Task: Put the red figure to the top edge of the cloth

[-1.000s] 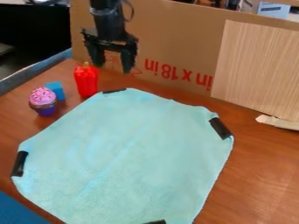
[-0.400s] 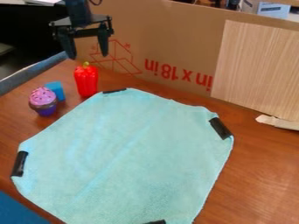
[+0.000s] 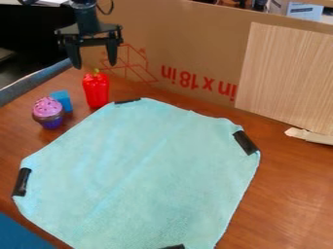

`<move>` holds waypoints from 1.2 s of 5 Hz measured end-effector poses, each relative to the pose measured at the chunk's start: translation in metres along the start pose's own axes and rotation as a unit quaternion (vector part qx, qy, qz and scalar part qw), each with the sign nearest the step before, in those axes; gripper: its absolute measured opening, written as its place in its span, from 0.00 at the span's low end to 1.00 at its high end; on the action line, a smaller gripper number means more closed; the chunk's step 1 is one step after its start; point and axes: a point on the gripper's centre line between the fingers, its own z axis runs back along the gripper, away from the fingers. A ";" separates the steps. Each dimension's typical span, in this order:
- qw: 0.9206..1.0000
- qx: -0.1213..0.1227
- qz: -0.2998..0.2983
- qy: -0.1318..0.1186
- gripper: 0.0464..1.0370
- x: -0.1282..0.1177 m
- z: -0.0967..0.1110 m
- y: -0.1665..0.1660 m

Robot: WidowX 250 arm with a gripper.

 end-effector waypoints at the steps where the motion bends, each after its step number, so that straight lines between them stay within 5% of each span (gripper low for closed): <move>1: 1.000 0.006 -0.002 0.002 0.91 0.000 -0.006 0.002; 4: 1.000 0.006 0.014 0.005 0.12 -0.007 -0.019 0.008; 6: 1.000 0.001 0.019 0.001 0.04 -0.009 -0.019 0.007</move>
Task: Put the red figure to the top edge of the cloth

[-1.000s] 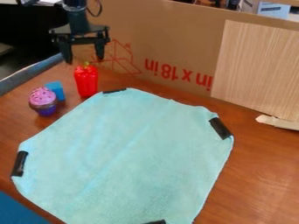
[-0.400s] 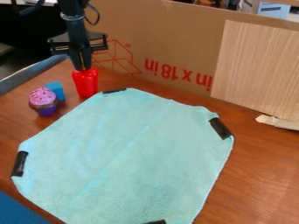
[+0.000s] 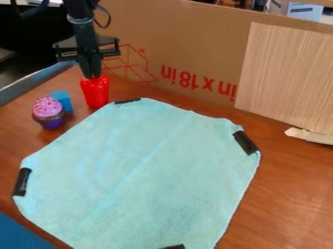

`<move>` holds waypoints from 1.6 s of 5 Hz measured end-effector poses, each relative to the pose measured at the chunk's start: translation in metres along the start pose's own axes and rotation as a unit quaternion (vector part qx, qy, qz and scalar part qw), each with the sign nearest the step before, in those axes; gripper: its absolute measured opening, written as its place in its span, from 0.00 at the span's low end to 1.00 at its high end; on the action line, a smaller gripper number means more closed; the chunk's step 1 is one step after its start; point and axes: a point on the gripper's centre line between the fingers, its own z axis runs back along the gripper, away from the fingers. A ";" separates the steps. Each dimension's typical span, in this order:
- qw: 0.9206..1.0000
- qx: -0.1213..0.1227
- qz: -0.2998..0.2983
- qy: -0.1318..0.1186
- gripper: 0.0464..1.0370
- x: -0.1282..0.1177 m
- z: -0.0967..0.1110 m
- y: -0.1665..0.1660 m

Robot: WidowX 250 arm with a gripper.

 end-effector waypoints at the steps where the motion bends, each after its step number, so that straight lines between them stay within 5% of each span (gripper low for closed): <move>1: 0.999 -0.023 -0.003 0.027 0.04 -0.009 0.010 -0.006; 2: 0.996 -0.085 -0.028 -0.011 0.04 -0.015 0.063 -0.017; 3: 0.988 -0.129 -0.084 -0.024 0.04 -0.042 0.093 -0.026; 6: 0.958 -0.107 -0.259 0.060 0.04 -0.170 0.094 -0.027; 8: 0.942 -0.108 -0.307 0.077 0.04 -0.212 0.100 -0.021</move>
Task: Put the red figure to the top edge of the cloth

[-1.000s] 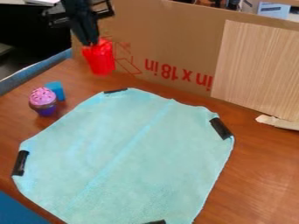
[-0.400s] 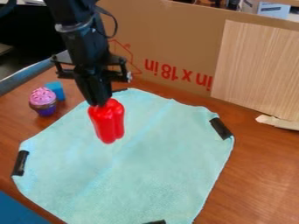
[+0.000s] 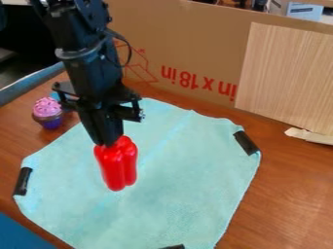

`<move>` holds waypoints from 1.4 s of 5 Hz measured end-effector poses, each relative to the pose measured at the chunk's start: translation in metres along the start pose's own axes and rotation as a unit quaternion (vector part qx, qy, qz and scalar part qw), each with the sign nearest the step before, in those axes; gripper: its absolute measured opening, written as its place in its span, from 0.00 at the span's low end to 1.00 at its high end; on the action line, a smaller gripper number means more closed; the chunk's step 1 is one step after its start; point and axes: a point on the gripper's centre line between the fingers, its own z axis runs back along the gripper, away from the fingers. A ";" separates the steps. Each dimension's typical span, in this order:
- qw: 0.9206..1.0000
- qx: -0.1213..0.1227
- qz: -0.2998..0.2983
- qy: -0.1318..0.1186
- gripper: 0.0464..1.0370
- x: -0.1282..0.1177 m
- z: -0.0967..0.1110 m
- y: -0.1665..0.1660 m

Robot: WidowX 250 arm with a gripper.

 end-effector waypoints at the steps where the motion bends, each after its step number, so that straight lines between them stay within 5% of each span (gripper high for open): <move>1: 1.000 0.002 -0.001 0.003 0.04 -0.006 -0.008 -0.013; 4: 1.000 0.012 0.008 -0.007 0.07 0.006 -0.035 -0.036; 5: 1.000 0.007 0.012 -0.019 0.25 0.012 -0.036 -0.033; 7: 1.000 -0.013 0.017 -0.016 0.88 0.009 -0.028 -0.022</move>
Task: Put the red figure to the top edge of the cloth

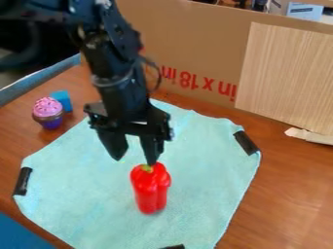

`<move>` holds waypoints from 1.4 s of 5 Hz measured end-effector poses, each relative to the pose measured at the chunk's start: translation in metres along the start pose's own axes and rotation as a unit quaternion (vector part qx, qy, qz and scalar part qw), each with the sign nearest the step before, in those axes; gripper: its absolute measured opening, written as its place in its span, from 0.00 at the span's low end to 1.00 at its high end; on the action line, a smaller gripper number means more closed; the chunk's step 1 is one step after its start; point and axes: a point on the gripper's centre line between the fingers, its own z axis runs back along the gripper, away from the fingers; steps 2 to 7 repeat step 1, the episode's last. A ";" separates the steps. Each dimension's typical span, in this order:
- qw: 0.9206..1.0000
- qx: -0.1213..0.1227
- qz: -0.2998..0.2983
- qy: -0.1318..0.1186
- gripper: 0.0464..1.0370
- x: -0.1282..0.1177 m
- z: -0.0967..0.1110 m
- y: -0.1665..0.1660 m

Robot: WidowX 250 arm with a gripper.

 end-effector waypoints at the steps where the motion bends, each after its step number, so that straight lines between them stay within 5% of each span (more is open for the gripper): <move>1: 1.000 -0.028 0.004 -0.012 0.97 0.005 0.025 0.004; 7: 1.000 -0.028 0.004 -0.012 0.97 0.005 0.025 0.004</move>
